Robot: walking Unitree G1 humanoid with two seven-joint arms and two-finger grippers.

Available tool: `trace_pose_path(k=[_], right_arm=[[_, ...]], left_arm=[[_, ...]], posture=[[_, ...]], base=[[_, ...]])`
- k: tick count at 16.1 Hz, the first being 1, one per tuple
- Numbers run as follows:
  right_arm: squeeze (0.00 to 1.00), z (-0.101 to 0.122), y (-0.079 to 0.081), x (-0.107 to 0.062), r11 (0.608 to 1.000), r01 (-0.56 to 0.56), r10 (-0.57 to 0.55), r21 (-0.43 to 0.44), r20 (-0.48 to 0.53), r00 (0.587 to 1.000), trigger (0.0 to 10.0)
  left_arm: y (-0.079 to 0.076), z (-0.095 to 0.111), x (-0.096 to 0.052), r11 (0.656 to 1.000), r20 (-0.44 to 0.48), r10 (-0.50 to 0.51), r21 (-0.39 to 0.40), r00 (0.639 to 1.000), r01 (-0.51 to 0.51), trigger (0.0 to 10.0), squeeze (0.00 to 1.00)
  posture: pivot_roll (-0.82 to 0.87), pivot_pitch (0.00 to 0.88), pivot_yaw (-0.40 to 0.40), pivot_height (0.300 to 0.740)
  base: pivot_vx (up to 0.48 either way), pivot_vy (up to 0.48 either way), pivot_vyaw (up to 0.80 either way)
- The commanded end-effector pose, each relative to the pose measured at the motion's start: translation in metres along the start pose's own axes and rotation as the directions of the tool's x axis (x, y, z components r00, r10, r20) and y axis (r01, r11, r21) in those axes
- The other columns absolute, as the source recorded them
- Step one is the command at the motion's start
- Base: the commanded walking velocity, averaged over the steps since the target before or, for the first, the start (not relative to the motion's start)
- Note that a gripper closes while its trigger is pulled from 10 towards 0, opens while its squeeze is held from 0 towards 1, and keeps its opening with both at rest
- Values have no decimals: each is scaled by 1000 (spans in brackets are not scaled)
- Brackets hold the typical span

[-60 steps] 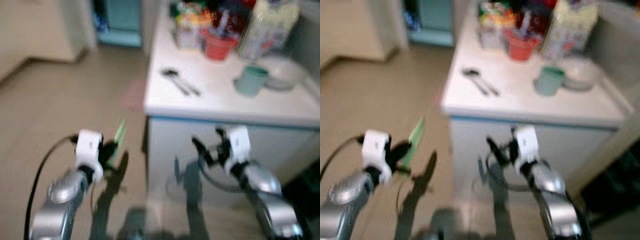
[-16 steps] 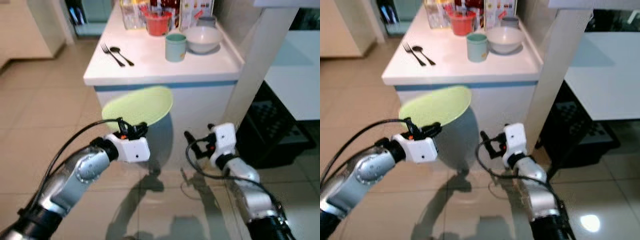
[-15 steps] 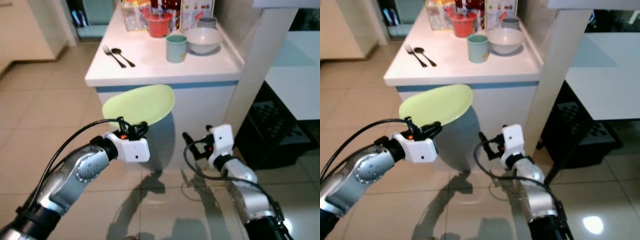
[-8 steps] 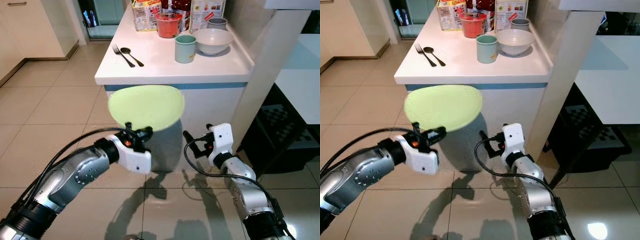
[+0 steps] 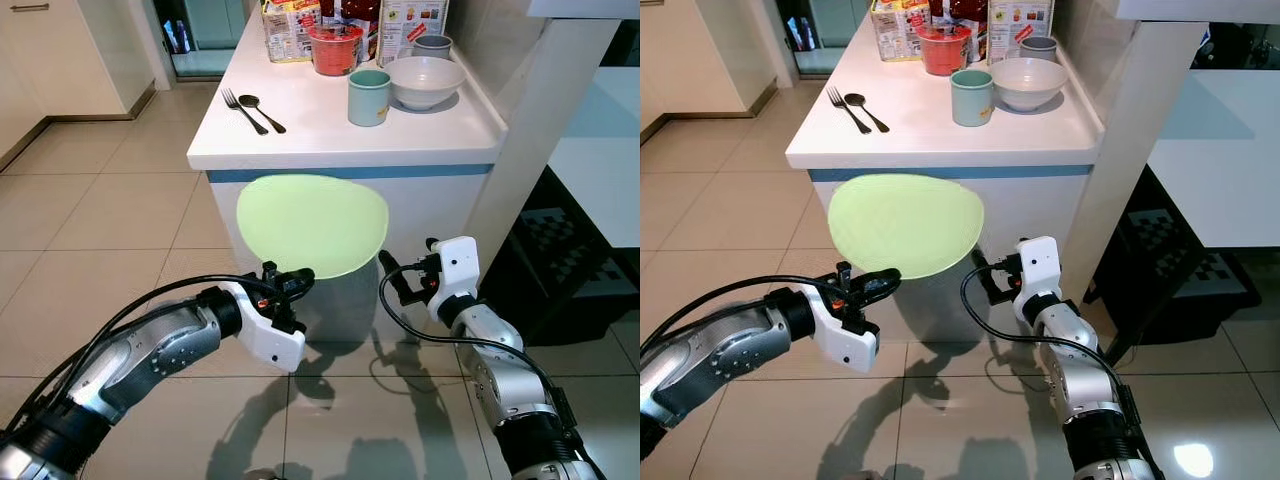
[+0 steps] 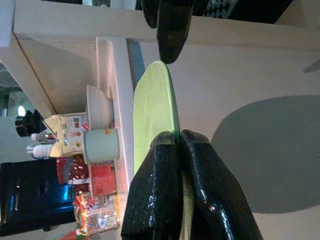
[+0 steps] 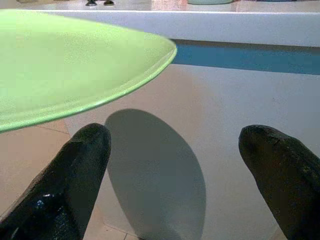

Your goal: Setting the table

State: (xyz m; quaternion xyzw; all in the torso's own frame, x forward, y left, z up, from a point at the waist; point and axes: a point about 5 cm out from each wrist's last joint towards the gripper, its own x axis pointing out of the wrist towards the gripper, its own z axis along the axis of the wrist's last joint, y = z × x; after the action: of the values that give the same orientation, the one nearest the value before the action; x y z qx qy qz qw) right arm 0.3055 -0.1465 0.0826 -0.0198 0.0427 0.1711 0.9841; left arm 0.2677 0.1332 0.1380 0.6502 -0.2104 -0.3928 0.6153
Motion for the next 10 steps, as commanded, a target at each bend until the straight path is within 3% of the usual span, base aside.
trace_pose_path(k=[1,5,6,7,10], right_arm=[[0,5,-2,3,1000,-4,4,11,10,1000,10000],[0,11,0,4,995,-20,17,103,32,999,10000],[0,16,1,6,963,-29,17,268,45,999,10000],[0,18,2,8,936,-34,16,351,55,998,10000],[0,18,6,10,880,-40,18,474,51,999,10000]], left_arm=[[10,-2,1,998,5,44,37,999,-44,10000,0],[10,-1,2,998,15,49,40,999,-50,10000,0],[10,-1,3,998,19,50,43,999,-51,10000,0],[10,-1,3,998,22,49,46,999,-50,10000,0],[10,-2,3,997,26,50,50,998,-51,10000,0]], posture=[[120,0,46,740],[115,0,44,740],[117,0,46,740],[117,0,47,740],[117,0,46,740]], base=[[0,0,0],[0,0,0],[0,0,0],[0,0,0],[0,0,0]])
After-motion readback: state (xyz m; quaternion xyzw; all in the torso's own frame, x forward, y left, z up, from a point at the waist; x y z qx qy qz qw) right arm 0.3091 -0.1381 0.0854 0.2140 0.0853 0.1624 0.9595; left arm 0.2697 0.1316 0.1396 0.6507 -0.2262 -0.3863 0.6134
